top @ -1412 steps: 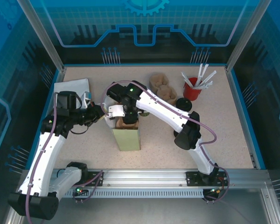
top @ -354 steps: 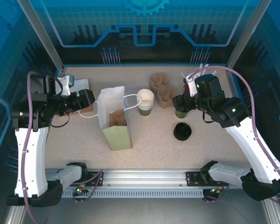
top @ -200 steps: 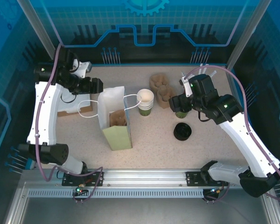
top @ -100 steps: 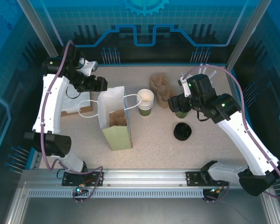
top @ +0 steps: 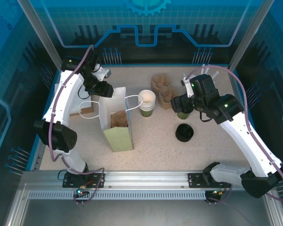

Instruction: Pack the takeout coffee

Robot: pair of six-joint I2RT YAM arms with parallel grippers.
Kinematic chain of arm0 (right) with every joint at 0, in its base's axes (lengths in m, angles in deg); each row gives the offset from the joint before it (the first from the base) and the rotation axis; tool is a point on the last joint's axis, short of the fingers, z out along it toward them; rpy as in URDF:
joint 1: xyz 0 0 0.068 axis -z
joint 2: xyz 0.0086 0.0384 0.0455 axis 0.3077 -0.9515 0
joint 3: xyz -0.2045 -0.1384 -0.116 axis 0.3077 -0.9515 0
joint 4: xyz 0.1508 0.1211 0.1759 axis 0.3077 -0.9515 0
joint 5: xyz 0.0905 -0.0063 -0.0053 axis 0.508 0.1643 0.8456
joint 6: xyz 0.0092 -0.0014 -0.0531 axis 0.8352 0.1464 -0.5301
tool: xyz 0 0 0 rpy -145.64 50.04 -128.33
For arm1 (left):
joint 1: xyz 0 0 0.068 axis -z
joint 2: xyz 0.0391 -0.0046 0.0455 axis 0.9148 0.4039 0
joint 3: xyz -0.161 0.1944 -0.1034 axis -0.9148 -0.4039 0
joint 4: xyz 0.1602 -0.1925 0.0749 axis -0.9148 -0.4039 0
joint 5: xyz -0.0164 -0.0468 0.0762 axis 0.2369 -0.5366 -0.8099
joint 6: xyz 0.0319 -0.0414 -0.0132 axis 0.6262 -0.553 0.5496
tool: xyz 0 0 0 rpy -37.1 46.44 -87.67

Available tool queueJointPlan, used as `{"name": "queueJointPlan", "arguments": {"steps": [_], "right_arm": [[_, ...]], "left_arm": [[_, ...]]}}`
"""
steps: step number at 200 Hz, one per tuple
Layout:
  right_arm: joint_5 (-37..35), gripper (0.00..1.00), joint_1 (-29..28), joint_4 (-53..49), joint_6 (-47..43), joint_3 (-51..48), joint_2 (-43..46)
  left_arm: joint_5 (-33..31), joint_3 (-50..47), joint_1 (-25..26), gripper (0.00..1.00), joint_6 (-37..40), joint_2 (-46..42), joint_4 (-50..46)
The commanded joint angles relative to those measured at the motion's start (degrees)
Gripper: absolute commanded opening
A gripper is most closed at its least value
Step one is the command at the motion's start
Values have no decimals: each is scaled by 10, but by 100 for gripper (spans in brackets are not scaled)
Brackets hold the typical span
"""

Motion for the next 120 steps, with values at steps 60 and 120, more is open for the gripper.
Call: {"name": "queueJointPlan", "arguments": {"steps": [60, 120], "right_arm": [[17, 100, 12, 15, 7, -7, 7], [24, 100, 12, 17, 14, -8, 0]], "left_arm": [[-27, 20, 7, 11, -114, -57, -28], [-6, -11, 7, 1, -247, -96, -31]]}}
